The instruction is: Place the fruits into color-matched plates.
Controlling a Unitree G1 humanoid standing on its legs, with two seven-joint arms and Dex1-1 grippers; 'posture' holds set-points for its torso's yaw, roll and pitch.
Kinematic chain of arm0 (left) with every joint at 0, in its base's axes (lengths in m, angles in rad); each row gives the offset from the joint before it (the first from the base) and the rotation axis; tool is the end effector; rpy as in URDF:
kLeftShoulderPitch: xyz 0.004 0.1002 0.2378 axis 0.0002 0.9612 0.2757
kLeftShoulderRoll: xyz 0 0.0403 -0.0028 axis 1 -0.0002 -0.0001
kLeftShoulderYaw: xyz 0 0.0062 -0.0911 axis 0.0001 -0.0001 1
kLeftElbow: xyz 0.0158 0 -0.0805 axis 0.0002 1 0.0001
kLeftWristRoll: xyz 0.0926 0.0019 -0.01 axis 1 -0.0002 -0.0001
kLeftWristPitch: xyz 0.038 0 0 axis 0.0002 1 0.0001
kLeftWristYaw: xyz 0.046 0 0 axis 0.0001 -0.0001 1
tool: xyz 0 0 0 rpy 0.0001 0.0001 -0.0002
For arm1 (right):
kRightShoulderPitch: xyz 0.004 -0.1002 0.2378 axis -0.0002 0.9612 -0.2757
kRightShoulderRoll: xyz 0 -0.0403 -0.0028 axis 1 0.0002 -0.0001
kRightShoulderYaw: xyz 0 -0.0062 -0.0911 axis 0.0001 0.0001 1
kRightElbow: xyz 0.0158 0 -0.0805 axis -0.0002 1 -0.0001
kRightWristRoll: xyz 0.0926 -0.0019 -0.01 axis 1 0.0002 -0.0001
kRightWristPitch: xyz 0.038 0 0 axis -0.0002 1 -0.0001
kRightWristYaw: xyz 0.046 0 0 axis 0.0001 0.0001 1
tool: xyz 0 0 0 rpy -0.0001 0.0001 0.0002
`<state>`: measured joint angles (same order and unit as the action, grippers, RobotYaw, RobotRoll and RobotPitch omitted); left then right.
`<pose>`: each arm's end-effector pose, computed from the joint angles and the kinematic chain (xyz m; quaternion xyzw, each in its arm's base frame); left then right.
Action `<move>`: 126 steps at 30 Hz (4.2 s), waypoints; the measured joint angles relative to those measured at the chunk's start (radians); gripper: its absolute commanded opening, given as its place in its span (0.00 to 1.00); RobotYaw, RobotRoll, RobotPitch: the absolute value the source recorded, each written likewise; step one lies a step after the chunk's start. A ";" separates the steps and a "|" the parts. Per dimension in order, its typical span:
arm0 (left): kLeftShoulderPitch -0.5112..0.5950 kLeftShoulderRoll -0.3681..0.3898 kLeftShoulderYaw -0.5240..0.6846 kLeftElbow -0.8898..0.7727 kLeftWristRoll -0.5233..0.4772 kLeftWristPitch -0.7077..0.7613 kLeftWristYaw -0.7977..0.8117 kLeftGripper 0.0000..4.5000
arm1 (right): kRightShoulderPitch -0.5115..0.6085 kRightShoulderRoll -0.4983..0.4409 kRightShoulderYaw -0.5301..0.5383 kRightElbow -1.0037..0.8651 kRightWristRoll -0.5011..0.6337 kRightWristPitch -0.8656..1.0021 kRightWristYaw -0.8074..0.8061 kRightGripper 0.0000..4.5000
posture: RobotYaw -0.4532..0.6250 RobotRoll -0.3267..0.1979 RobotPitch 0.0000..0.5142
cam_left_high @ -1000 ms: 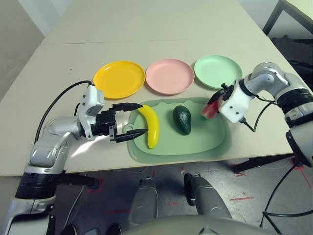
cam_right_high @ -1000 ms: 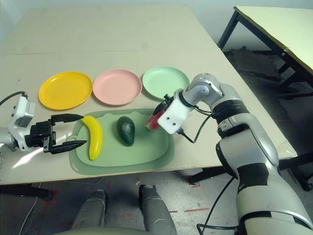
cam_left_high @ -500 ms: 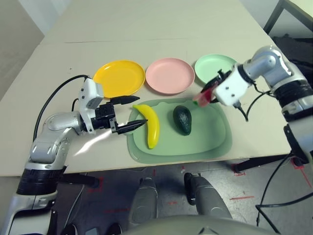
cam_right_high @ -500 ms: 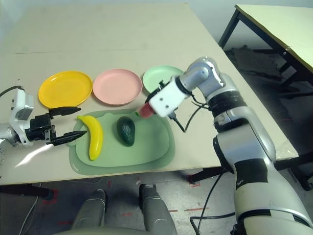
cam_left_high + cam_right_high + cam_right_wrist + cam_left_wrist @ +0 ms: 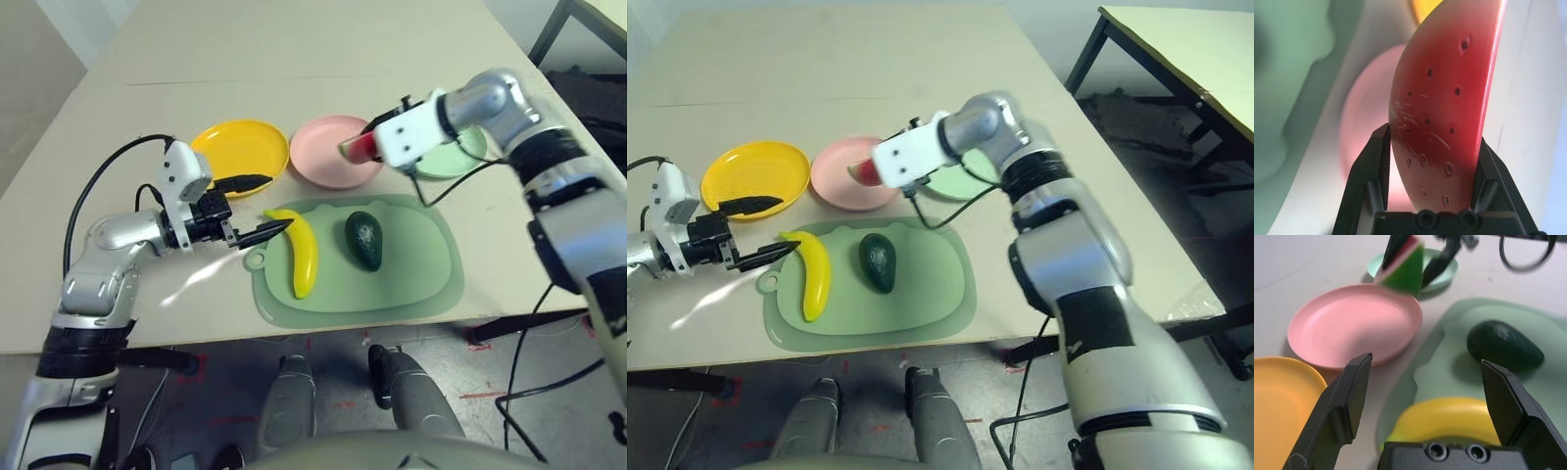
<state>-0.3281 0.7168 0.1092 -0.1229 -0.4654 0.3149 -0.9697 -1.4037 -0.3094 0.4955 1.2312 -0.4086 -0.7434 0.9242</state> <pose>0.2366 0.2517 0.1870 0.1484 -0.0203 -0.4558 0.8774 0.3469 -0.0984 0.2537 -0.6157 -0.1155 0.5455 0.5568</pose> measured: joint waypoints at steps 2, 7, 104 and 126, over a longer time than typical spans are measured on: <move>-0.001 -0.005 -0.002 -0.011 0.000 0.017 0.015 1.00 | 0.000 0.014 0.004 0.015 -0.025 0.013 -0.039 0.46 | 0.49 0.62 0.33; 0.000 -0.005 -0.007 -0.019 0.009 0.034 0.037 1.00 | 0.025 0.041 0.027 0.057 -0.090 0.060 -0.109 0.46 | 0.50 0.62 0.32; 0.018 0.161 -0.005 -0.037 -0.108 0.215 -0.245 1.00 | 0.188 -0.146 0.236 -0.626 0.118 -0.321 0.466 0.99 | 0.48 0.62 0.38; 0.031 0.166 0.003 -0.069 -0.129 0.219 -0.229 1.00 | 0.148 -0.102 0.269 -0.462 0.014 -0.361 0.373 0.70 | 0.48 0.62 0.38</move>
<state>-0.2968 0.8832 0.1123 -0.1914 -0.5942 0.5334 -1.1991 -1.2556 -0.4114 0.7643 0.7692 -0.3944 -1.1040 1.2969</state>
